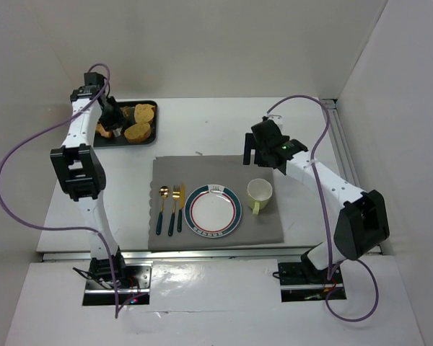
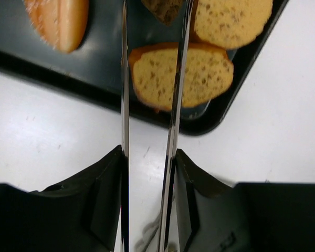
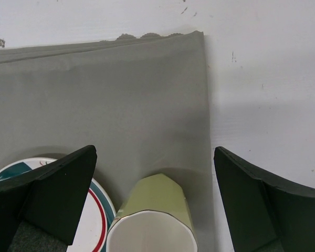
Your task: Place the bread
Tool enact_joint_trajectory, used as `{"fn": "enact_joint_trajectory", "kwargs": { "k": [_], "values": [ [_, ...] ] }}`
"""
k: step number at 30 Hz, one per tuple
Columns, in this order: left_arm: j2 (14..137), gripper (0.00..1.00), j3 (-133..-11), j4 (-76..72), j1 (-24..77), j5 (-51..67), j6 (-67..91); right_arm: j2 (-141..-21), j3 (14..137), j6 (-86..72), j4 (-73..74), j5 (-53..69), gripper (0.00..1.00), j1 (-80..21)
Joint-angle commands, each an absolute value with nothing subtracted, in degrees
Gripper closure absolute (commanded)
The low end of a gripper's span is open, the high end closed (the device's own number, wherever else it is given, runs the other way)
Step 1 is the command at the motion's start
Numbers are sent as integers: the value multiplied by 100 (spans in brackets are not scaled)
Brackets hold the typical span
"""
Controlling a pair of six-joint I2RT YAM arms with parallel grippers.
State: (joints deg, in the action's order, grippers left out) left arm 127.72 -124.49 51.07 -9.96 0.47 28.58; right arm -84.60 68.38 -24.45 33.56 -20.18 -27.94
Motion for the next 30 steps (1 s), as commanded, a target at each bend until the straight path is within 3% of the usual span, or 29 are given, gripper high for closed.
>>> {"fn": "enact_joint_trajectory", "kwargs": {
  "k": [1,6,11,19,30],
  "values": [
    [11367,98,-11981,4939,-897,-70,2689,-8455,7093,-2505,3322,-2171,0,-2909],
    [9881,98,-10857,5010,-353,-168,2400,-8455,7093,-2505,3261,-2224,0,-2962],
    [8301,100,-9205,5001,947,0,2172,-8455,7154,-2453,3208,-2048,0,-2909],
    [6306,100,-7331,5142,2363,1174,1978,-8034,7146,-2339,3156,-2162,0,-2681],
    [5906,100,-6224,5168,3321,2153,1828,-7963,7146,-2224,3208,-1917,0,-2276]
  ]
}}
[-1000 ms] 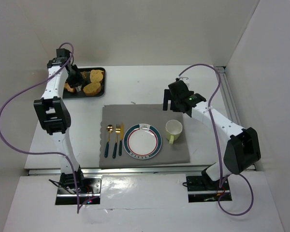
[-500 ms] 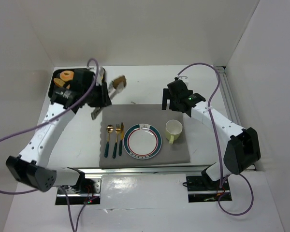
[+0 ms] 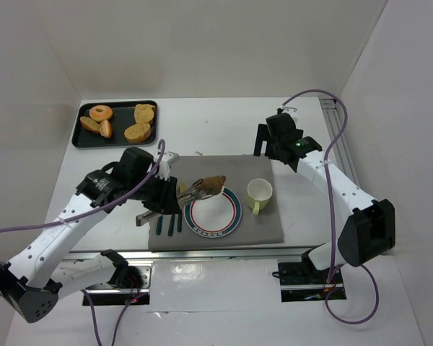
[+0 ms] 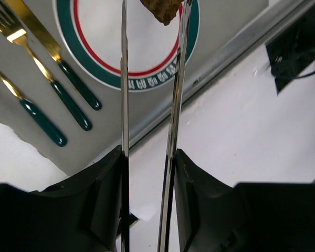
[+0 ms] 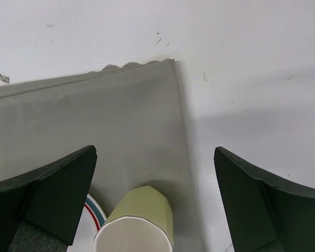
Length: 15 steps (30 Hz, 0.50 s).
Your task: Place the bread
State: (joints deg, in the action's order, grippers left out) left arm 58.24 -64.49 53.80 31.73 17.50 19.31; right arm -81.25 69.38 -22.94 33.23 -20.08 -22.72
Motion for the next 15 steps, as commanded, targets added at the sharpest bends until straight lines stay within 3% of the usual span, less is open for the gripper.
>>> {"fn": "enact_joint_trajectory", "kwargs": {
  "k": [1,8,12,14,15],
  "values": [
    [5967,100,-6162,5090,3374,2153,1828,-7963,7146,-2224,3208,-1916,0,-2276],
    [6231,100,-5836,4869,3884,2206,1942,-7910,7084,-2276,3208,-1916,0,-2276],
    [6424,60,-5994,4957,4121,1856,1942,-7910,7032,-2276,3208,-1916,0,-2224],
    [6425,49,-6169,5167,4183,1723,1942,-7910,7031,-2276,3208,-1916,0,-2224],
    [6425,49,-6240,5229,4184,1627,1942,-7910,7031,-2276,3208,-1916,0,-2171]
  ]
}}
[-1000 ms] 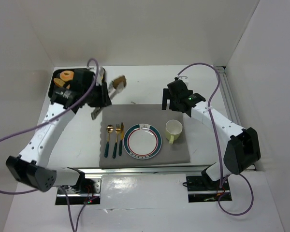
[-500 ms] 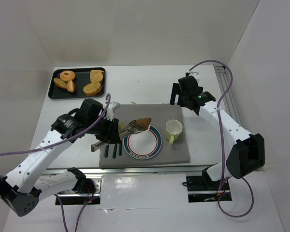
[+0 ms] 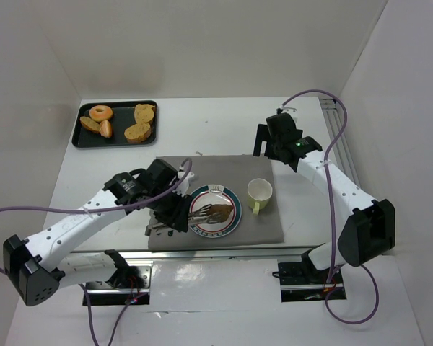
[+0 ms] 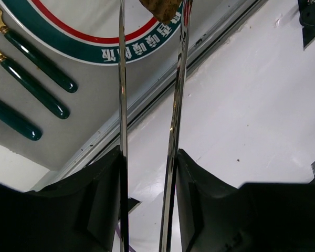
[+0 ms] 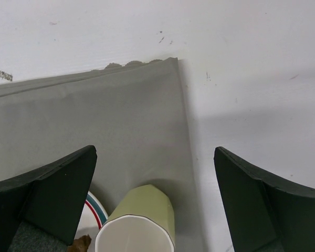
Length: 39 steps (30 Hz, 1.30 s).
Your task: Place the bread
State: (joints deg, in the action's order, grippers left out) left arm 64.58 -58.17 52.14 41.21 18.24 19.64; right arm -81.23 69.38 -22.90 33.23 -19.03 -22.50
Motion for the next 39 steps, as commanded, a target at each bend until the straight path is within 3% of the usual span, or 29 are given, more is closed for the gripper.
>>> {"fn": "enact_joint_trajectory", "kwargs": {
  "k": [1,5,8,20,26,30,39],
  "values": [
    [6425,49,-6319,5290,4184,1574,1942,-7910,7031,-2276,3208,-1916,0,-2171],
    [6478,47,-6714,5405,4123,1485,1942,-7910,7031,-2224,3208,-1916,0,-2109],
    [6530,40,-6881,5511,3965,1643,1820,-7910,7031,-2224,3208,-1854,0,-2109],
    [6741,43,-6408,5159,3964,1933,1872,-7857,6874,-2224,3103,-1749,0,-2057],
    [6970,31,-6328,5229,4017,1873,1819,-7857,6873,-2224,3103,-1749,0,-2057],
    [6970,28,-6661,5448,4017,1811,1819,-7805,6873,-2224,3103,-1749,0,-2057],
    [6803,39,-7733,6029,3605,592,2152,-7805,6873,-2224,3103,-1644,0,-2057]
  ]
}}
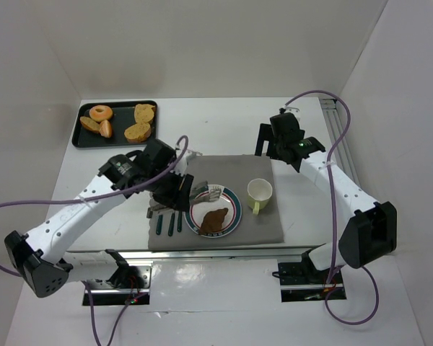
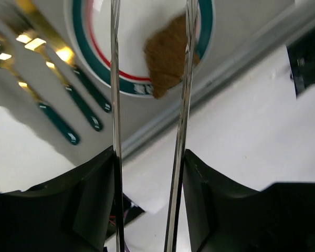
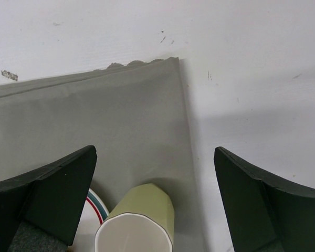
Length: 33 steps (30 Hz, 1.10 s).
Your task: Place the bread
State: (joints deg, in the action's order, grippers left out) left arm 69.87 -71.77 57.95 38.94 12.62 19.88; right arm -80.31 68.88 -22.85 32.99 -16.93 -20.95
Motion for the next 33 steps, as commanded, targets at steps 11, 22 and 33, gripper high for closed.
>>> {"fn": "enact_joint_trajectory", "kwargs": {
  "k": [11,22,33],
  "values": [
    [7926,35,-8867,5380,100,-369,2645,-7857,6926,-2276,2945,-986,0,-2057],
    [10343,32,-10238,4939,-809,-1230,2602,-7972,6513,-2496,2988,-562,0,-2505],
    [11996,31,-11688,5158,-976,-1468,2549,-7919,6275,-2663,3217,-668,0,-2936]
  ]
}}
